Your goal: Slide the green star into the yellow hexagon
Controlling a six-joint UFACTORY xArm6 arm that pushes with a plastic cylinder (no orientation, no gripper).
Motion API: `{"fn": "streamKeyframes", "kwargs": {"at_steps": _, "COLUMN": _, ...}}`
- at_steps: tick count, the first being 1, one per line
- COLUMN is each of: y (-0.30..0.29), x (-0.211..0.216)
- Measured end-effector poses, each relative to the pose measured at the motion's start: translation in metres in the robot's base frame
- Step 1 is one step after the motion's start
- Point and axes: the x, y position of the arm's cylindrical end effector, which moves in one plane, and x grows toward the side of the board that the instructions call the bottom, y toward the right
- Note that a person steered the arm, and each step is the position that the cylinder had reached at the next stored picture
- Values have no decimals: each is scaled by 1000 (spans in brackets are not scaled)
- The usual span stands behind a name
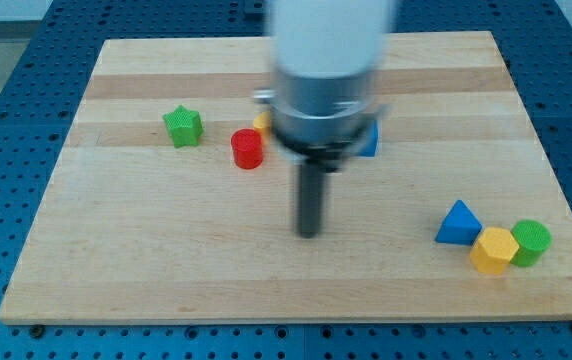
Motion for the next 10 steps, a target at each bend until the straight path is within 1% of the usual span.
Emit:
{"fn": "streamKeyframes", "kwargs": {"at_steps": 1, "y": -128, "x": -12}}
{"fn": "streamKeyframes", "kwargs": {"at_steps": 2, "y": -214, "x": -90}}
{"fn": "streamKeyframes", "kwargs": {"at_steps": 3, "y": -215, "x": -189}}
{"fn": "streamKeyframes", "kwargs": {"at_steps": 4, "y": -153, "x": -193}}
{"fn": "streamKeyframes", "kwargs": {"at_steps": 7, "y": -57, "x": -92}}
{"fn": "streamKeyframes", "kwargs": {"at_steps": 8, "y": 5, "x": -66}}
{"fn": "streamKeyframes", "kwargs": {"at_steps": 10, "y": 87, "x": -2}}
